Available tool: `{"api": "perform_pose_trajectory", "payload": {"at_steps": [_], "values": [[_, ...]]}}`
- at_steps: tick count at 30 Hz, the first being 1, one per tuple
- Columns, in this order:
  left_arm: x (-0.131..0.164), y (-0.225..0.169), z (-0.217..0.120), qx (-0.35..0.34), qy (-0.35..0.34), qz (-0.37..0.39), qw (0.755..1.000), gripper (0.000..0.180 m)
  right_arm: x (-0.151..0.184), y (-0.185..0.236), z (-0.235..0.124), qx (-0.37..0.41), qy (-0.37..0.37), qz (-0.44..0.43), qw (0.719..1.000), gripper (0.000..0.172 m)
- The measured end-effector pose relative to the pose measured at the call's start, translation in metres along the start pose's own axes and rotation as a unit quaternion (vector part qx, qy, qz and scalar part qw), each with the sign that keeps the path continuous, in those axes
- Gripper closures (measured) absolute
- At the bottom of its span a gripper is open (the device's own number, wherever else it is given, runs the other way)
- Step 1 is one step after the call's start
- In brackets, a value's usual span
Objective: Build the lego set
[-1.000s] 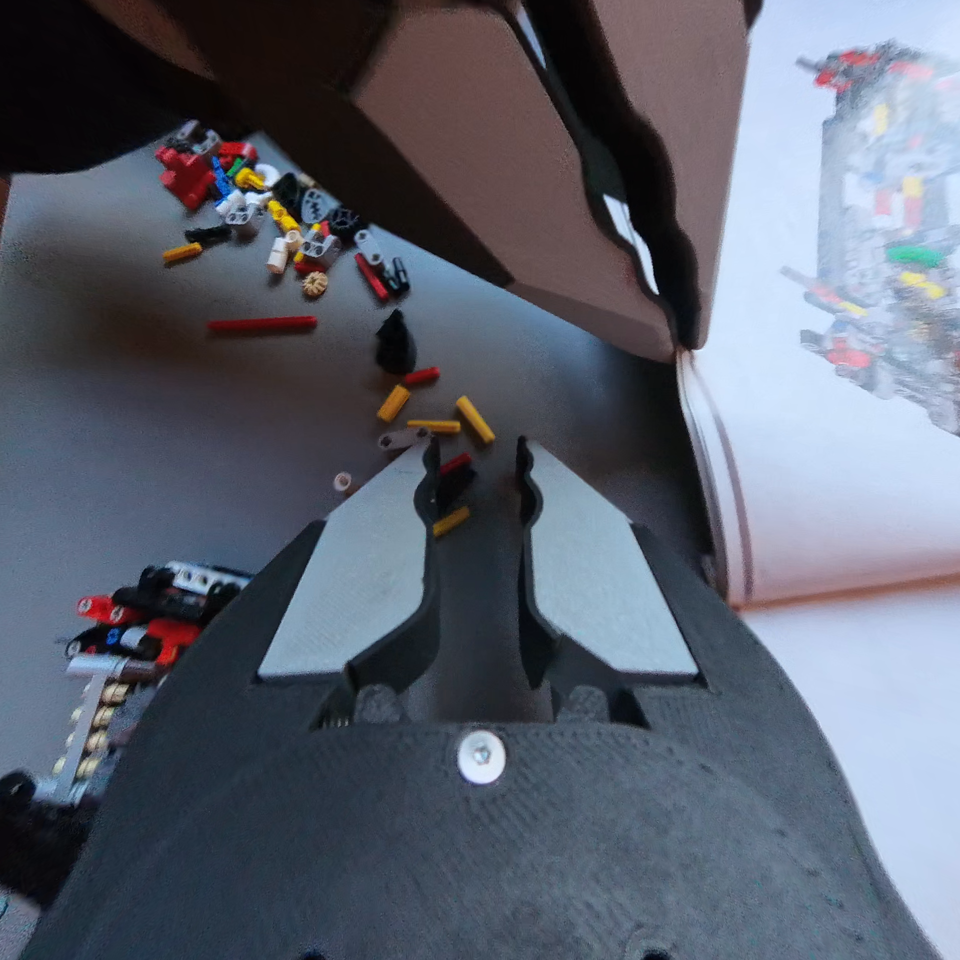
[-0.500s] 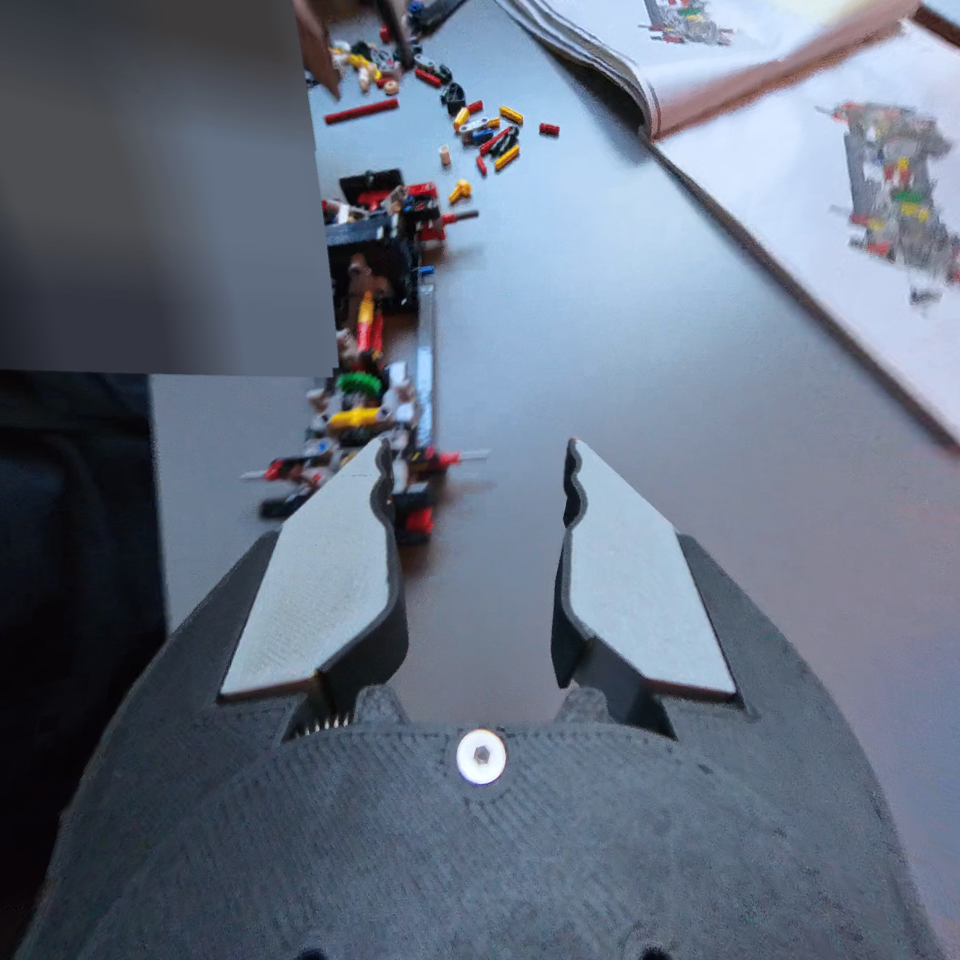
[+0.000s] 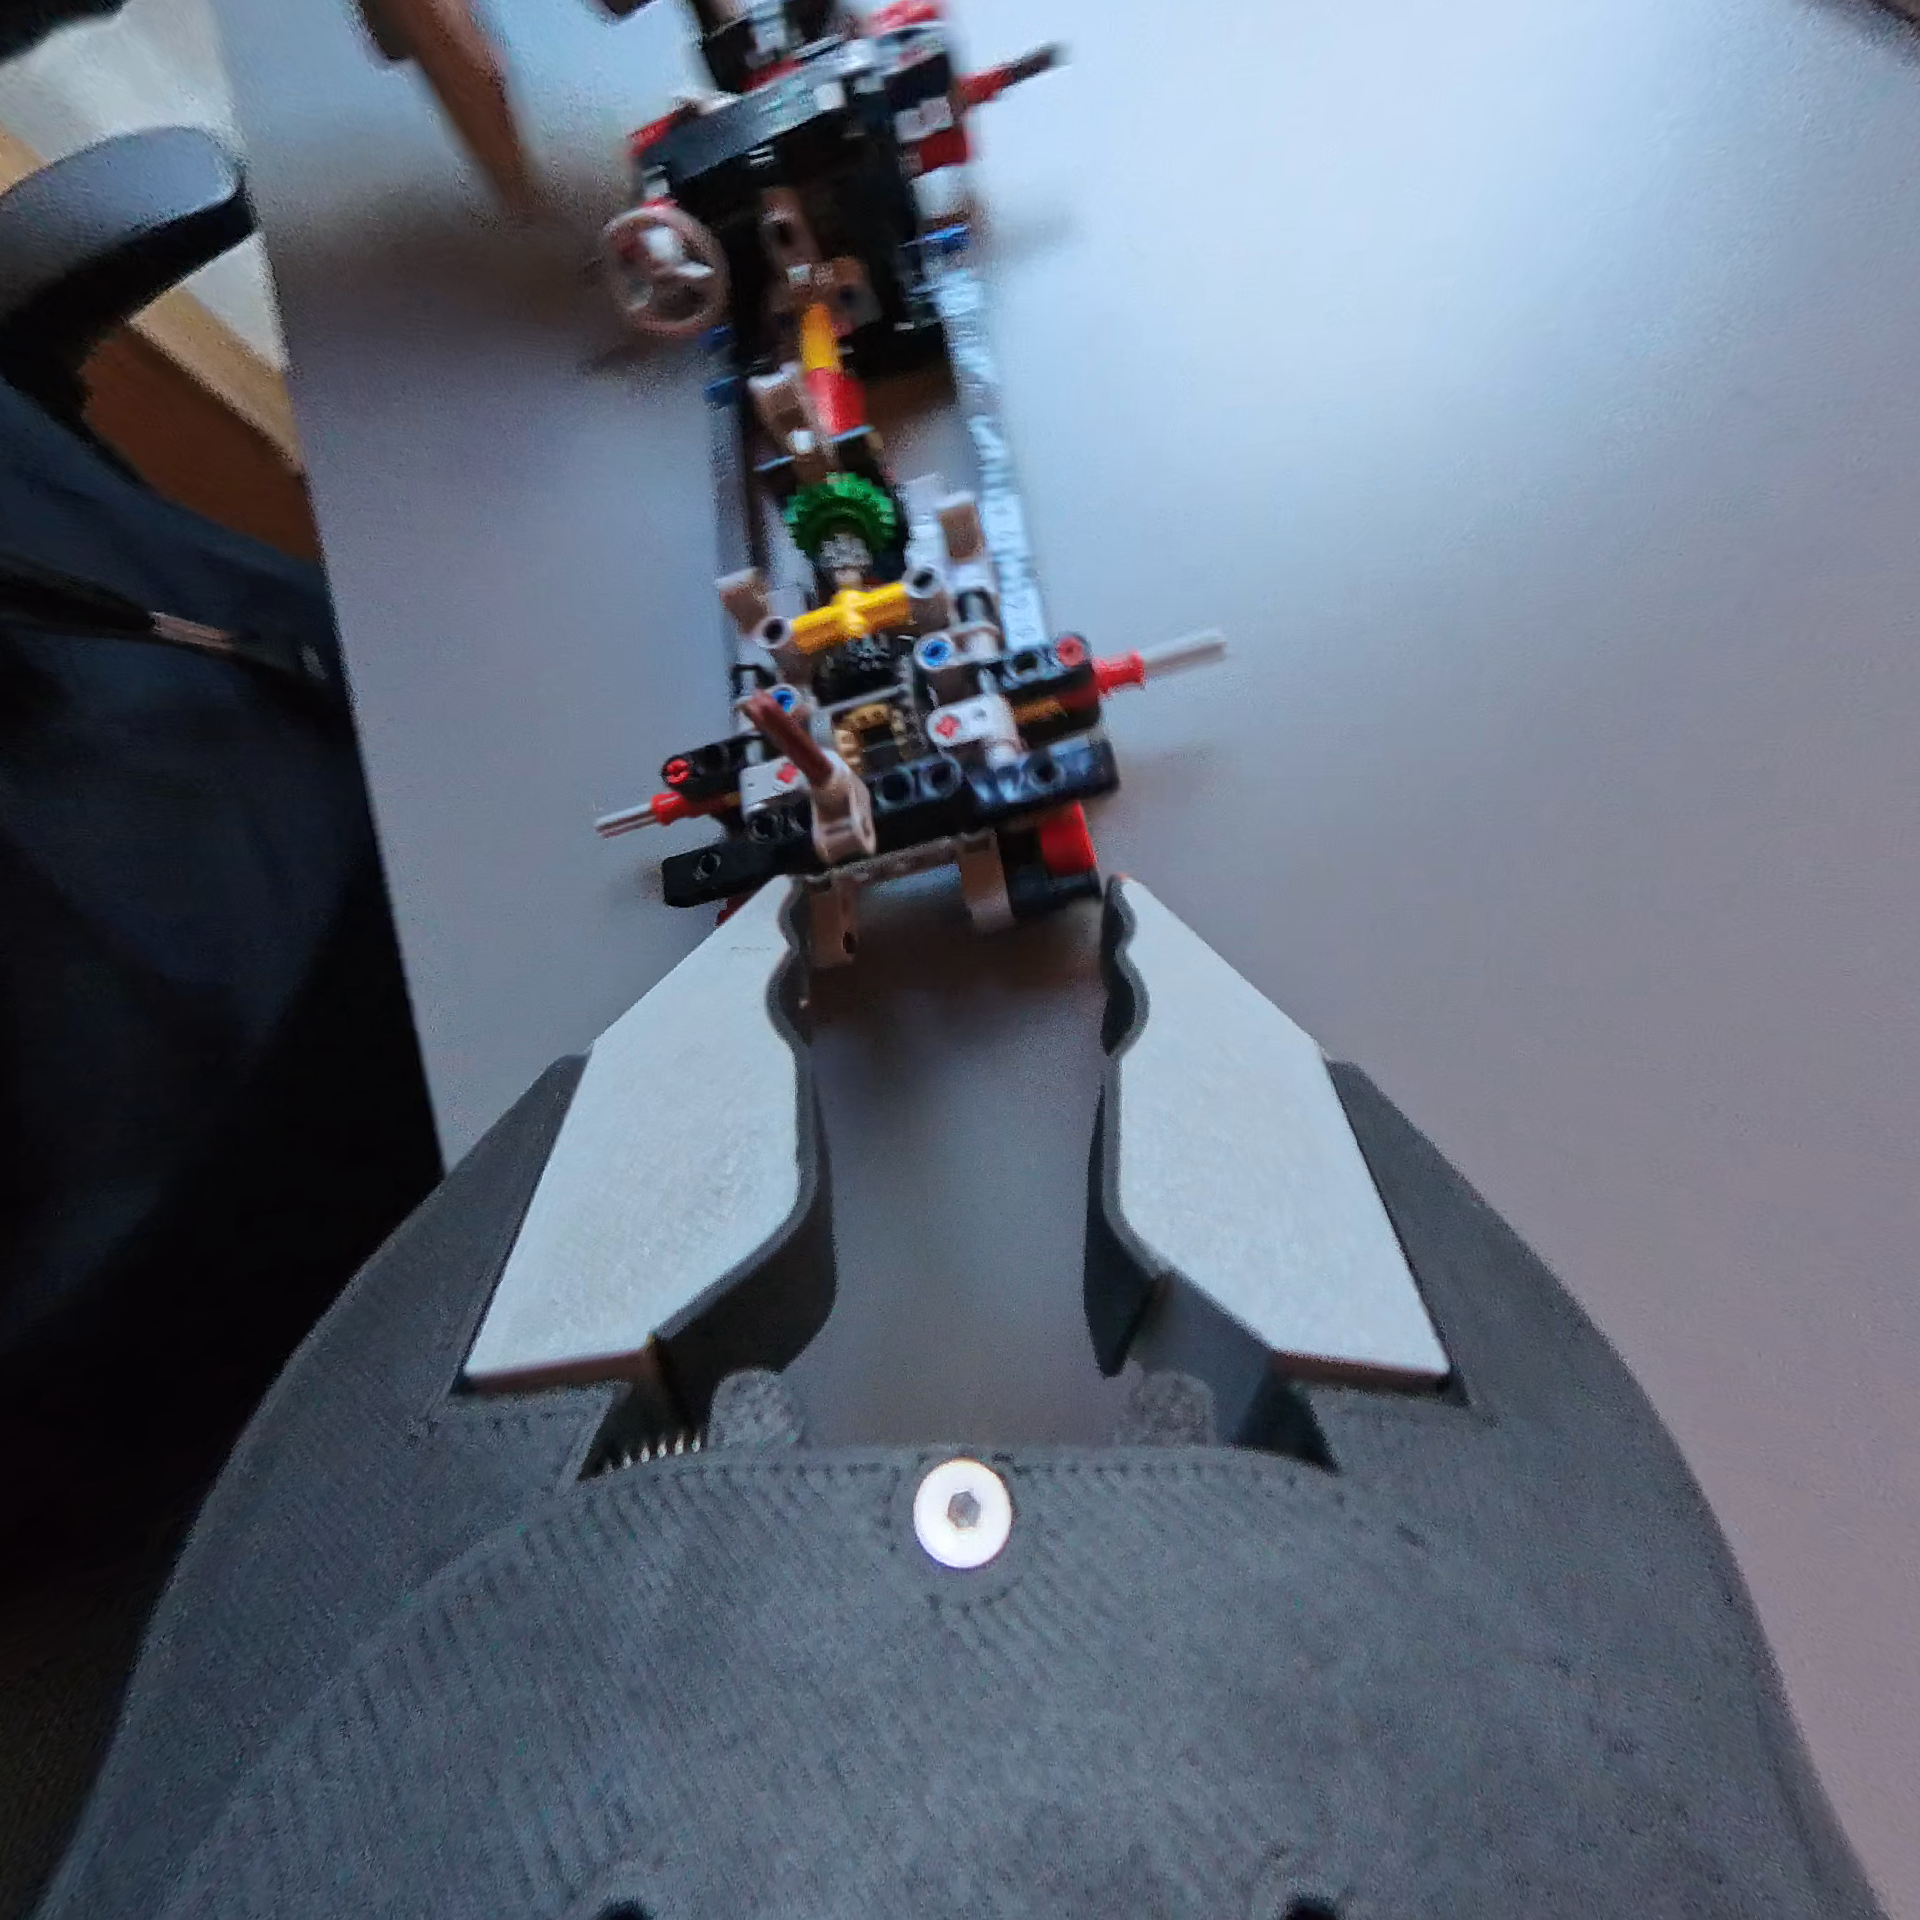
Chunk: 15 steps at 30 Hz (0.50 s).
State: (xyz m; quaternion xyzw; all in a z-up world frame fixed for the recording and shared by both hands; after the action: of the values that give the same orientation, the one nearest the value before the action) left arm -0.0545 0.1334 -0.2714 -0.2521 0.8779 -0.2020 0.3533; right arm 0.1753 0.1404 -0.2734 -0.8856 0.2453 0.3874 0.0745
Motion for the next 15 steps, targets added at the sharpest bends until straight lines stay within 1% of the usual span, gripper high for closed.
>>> {"api": "perform_pose_trajectory", "payload": {"at_steps": [2,3,5,7,9,10,11,12,13,15], "values": [[-0.003,-0.014,0.008,0.043,-0.023,-0.004,0.999,0.109,0.010,-0.019,-0.013,0.012,-0.005,0.027,1.000,0.121],[-0.001,-0.018,0.008,0.050,-0.032,-0.007,0.998,0.109,0.012,-0.025,-0.020,0.017,-0.017,0.032,0.999,0.122],[0.009,-0.019,-0.007,0.026,-0.065,-0.001,0.998,0.111,0.012,-0.040,-0.032,0.052,-0.053,0.029,0.997,0.123],[0.017,-0.008,-0.043,-0.048,-0.145,0.014,0.988,0.114,0.007,-0.064,-0.041,0.127,-0.099,0.021,0.987,0.126],[0.033,0.010,-0.093,-0.142,-0.227,0.015,0.963,0.116,0.002,-0.095,-0.045,0.226,-0.123,0.021,0.966,0.127],[0.047,0.022,-0.119,-0.196,-0.251,0.014,0.948,0.115,-0.003,-0.109,-0.047,0.270,-0.137,0.024,0.953,0.128],[0.064,0.033,-0.141,-0.251,-0.261,0.008,0.932,0.114,-0.009,-0.120,-0.048,0.299,-0.153,0.031,0.942,0.130],[0.079,0.042,-0.157,-0.285,-0.263,-0.002,0.922,0.114,-0.015,-0.129,-0.049,0.319,-0.166,0.043,0.932,0.132],[0.093,0.047,-0.168,-0.300,-0.262,-0.013,0.917,0.114,-0.022,-0.137,-0.050,0.332,-0.181,0.057,0.924,0.132],[0.112,0.057,-0.181,-0.315,-0.247,-0.028,0.916,0.116,-0.034,-0.147,-0.048,0.341,-0.203,0.074,0.915,0.134]]}}
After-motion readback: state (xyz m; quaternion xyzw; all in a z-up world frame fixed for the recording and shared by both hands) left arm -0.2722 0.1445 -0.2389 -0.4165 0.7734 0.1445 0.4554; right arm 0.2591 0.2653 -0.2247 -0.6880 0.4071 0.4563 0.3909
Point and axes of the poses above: each gripper's, where its closed fingertips meet, z out along the fingers, x out of its underside, y = z × x across the jaws, the point moved 1 cm from there along -z, back along the fingers, and after that the axes turned 15 degrees about x, right-handed, at the moved point
